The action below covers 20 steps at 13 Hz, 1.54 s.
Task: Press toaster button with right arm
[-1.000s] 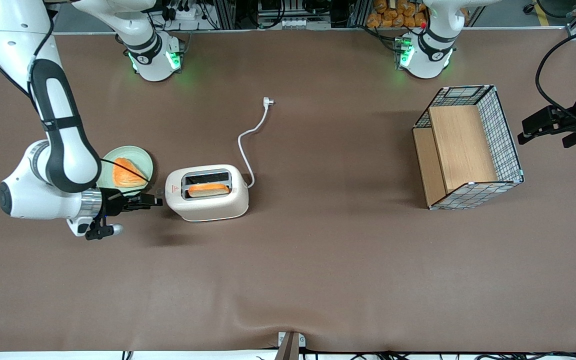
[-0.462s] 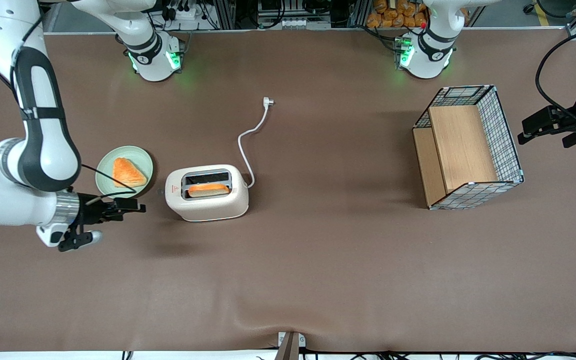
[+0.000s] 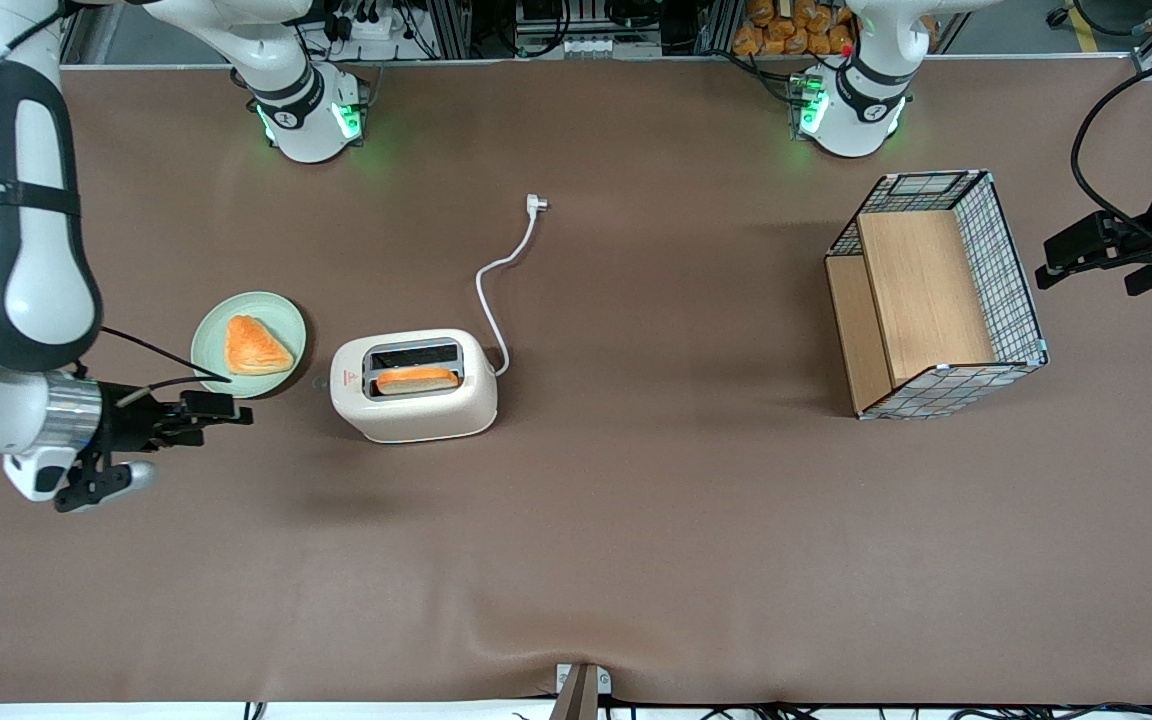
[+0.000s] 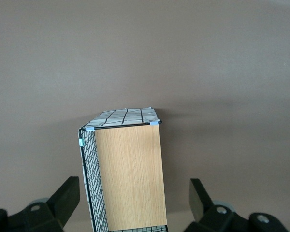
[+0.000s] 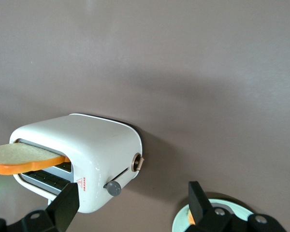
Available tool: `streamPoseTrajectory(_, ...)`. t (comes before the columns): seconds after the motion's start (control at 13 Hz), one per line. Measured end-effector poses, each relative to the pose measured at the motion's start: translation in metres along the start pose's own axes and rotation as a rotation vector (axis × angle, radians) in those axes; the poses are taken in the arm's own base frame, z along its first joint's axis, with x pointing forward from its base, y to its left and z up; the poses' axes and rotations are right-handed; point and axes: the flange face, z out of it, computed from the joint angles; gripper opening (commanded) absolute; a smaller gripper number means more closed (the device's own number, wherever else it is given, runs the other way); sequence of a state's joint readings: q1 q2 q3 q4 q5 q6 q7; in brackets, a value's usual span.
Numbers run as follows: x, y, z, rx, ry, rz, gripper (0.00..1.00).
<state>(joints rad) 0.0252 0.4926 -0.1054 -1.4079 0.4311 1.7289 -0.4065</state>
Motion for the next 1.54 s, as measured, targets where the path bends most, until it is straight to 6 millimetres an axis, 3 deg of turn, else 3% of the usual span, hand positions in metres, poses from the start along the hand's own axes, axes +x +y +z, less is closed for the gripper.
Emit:
streamPoseTrajectory(0.31,-0.019,0.003,-0.048,-0.066,0.004,0.095,1.0)
streamPoseTrajectory(0.54,-0.032,-0.037,-0.091,-0.201,0.023,0.175,1.0)
streamPoseTrajectory(0.92,-0.086,-0.086,-0.166,-0.315,0.034,0.27,1.0)
streamPoseTrajectory(1.15,-0.115,-0.092,-0.182,-0.339,0.037,0.281,1.0)
streamPoseTrajectory(1.54,-0.125,-0.09,-0.185,-0.385,0.022,0.288,1.0)
